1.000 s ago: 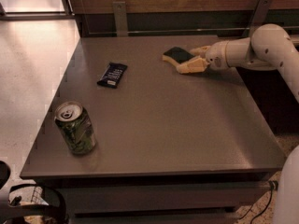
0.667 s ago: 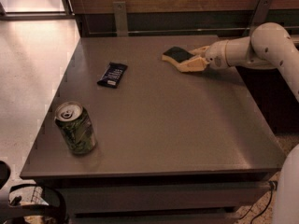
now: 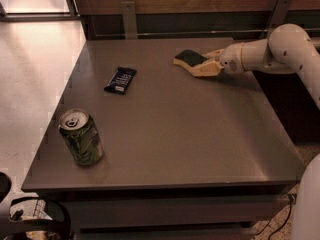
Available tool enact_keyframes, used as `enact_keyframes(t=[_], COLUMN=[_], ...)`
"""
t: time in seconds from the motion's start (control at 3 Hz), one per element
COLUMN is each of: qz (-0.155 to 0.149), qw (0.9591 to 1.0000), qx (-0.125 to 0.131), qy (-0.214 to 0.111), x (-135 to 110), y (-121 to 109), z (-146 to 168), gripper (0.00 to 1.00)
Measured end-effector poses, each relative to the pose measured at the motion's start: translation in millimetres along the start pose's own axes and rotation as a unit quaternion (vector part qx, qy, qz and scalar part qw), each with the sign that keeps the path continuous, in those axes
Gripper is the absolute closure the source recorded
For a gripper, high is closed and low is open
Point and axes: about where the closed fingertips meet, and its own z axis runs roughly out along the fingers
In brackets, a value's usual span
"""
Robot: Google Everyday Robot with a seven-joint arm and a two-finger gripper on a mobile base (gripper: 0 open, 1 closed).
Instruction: Move sponge near green can
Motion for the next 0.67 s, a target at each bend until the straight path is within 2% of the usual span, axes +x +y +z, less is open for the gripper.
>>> enact_keyframes(t=[0.33, 0.67], qz=[0.000, -0.025], qw=[1.0000, 0.9994], qx=[0.000, -0.026], qy=[0.000, -0.003], x=[0.0, -29.9], y=[0.0, 18.9], z=[0.0, -25.4], gripper=[1.00, 1.00])
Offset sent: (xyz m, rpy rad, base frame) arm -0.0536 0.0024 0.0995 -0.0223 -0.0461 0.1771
